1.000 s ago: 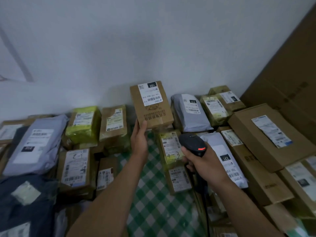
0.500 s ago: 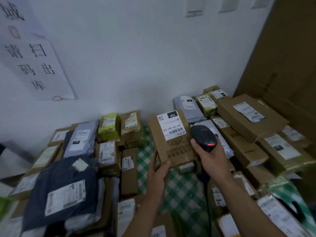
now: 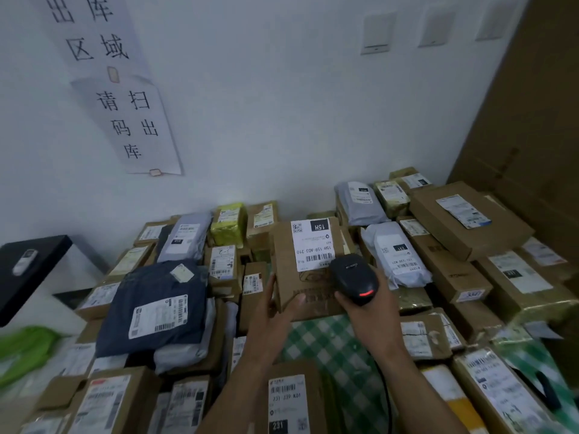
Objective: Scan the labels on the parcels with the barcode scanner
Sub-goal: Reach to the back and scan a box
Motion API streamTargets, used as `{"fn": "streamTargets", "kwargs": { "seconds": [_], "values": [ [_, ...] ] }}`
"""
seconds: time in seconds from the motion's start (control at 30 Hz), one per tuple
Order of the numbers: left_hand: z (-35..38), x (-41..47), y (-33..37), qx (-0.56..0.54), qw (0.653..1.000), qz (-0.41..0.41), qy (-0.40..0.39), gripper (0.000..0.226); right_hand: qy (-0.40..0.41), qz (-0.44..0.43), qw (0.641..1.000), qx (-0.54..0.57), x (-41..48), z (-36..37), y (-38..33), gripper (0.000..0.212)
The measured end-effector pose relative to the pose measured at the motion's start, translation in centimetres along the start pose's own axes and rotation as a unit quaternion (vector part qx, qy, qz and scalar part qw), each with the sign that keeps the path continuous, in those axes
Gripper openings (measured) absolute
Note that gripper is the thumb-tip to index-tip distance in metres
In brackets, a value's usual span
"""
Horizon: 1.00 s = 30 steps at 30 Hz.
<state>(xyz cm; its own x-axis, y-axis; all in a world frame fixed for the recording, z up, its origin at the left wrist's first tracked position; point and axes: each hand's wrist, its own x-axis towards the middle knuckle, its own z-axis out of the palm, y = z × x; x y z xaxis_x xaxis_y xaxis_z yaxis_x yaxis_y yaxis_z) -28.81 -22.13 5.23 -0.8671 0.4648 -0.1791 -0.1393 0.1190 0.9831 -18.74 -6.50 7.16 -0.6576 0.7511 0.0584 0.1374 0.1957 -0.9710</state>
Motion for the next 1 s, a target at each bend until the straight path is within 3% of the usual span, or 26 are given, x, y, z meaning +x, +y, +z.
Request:
{"fn": "streamTargets", "kwargs": {
  "seconds": [0.13,0.27,0.47,0.67,1.0],
  "values": [
    [-0.8,0.1,-0.4,0.012,0.998,0.038,0.040,0.050,-0.035,-0.005,0.999,0.016,-0.4,-0.2,-1.2,0.062],
    [-1.5,0.8,-1.7,0.120,0.985,0.054,0.110,0.094,-0.068,0.019,0.997,0.022,-0.5,-0.3,-2.1,0.057],
    [-1.8,2.4,-3.2,0.154,0.976,0.046,0.150,0.087,-0.157,0.080,0.982,0.069,0.2,0.0,-2.5,0.036],
    [-2.2,3.4,-4.7,0.160,0.972,0.038,0.168,0.088,-0.188,0.135,0.970,0.067,0.4,0.1,-1.6,0.051],
    [-3.0,5.0,-7.3,0.136,0.972,0.036,0.187,0.093,-0.219,0.144,0.963,0.059,1.2,0.3,-1.4,0.044]
  ]
}}
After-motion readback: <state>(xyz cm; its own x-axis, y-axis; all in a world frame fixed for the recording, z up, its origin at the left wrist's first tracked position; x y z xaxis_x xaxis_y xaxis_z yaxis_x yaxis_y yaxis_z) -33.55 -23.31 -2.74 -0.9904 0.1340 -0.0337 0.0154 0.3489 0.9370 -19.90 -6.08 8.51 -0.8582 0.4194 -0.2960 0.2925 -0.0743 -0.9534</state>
